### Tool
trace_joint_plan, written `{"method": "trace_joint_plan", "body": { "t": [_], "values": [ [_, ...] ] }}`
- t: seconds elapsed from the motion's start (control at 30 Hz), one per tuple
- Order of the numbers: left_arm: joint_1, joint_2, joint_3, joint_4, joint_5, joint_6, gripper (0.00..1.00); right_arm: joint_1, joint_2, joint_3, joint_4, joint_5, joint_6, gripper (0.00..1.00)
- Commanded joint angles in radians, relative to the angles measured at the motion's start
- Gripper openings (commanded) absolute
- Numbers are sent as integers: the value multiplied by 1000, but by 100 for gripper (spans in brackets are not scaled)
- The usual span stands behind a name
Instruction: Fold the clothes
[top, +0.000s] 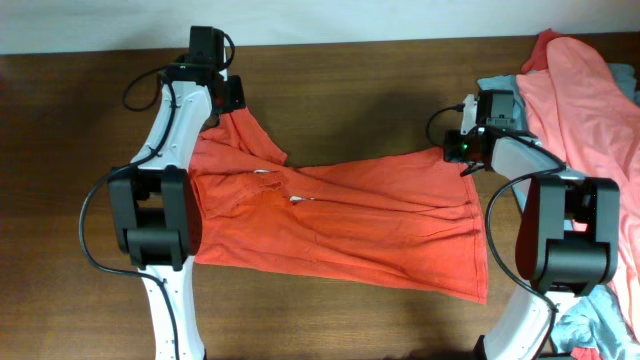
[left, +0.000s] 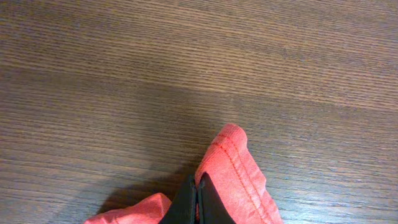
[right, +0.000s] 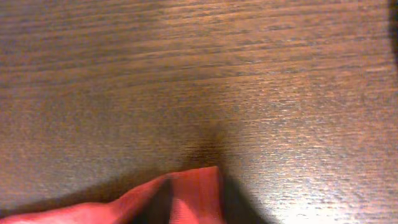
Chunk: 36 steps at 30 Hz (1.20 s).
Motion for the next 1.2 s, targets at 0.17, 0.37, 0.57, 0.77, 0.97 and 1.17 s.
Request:
{"method": "trace_joint_plan", "body": {
  "t": [0.17,0.37,0.57,0.77,0.97,1.17],
  "values": [
    [50,6,100,-57,42,66,0,-57,28,114,-175,8,31,4],
    [74,-47,166,-82,182,76,0,-62,25,337,-479,-6,-7,4],
    [74,-94,166,-234,182,127,0,-70,25,486,-724,2,-7,4],
    [101,-134,166,-457,174,129,0,-70,25,500,-941,15,-40,4],
    [143,-137,166,-608,166,129,0,-72,25,500,-1075,109,-40,4],
    [170,-137,166,-726,145,129,0,-115,25,500,-1136,108,-38,4]
  ]
}}
